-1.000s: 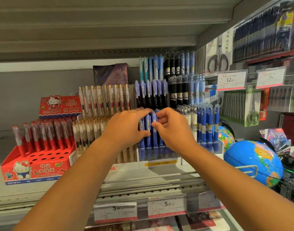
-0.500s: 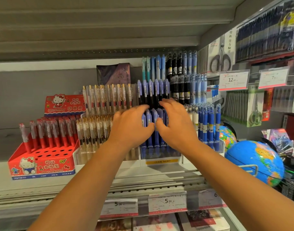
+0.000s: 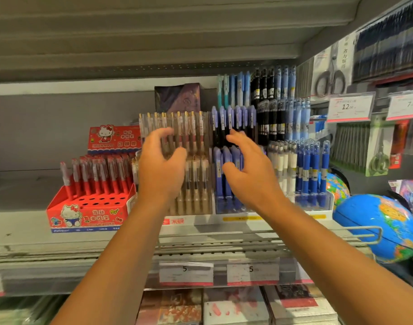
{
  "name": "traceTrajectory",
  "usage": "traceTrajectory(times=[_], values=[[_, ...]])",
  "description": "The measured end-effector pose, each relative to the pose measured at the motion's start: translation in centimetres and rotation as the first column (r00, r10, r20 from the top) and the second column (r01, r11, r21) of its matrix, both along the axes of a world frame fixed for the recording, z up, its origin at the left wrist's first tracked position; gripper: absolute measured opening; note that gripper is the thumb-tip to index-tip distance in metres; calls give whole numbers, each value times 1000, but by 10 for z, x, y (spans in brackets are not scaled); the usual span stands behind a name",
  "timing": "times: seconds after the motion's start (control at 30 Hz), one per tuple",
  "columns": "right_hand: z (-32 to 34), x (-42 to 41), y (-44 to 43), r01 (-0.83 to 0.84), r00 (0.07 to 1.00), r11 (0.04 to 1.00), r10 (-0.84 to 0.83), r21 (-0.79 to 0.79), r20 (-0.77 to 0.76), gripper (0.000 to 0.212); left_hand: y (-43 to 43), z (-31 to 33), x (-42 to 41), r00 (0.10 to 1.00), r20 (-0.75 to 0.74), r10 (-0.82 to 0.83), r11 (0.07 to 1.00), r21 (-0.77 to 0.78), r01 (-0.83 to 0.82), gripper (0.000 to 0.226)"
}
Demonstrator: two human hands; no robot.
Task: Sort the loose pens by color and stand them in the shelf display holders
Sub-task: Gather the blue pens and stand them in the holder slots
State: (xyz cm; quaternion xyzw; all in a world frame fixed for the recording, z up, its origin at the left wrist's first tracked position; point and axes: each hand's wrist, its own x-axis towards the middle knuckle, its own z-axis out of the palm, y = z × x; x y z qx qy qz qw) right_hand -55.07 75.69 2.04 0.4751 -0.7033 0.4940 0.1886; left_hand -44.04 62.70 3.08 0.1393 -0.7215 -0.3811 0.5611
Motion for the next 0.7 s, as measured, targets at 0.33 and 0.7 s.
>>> traceTrajectory(times=[0.33, 0.7], values=[[-19, 48, -56, -125, 813, 990, 142, -69, 564, 73, -48, -26, 38, 992, 49, -117, 891, 445, 83, 35], [-24, 74, -61, 74, 904, 997, -69, 3, 423, 71, -66, -27, 67, 947, 143, -288, 935, 258, 245, 37]])
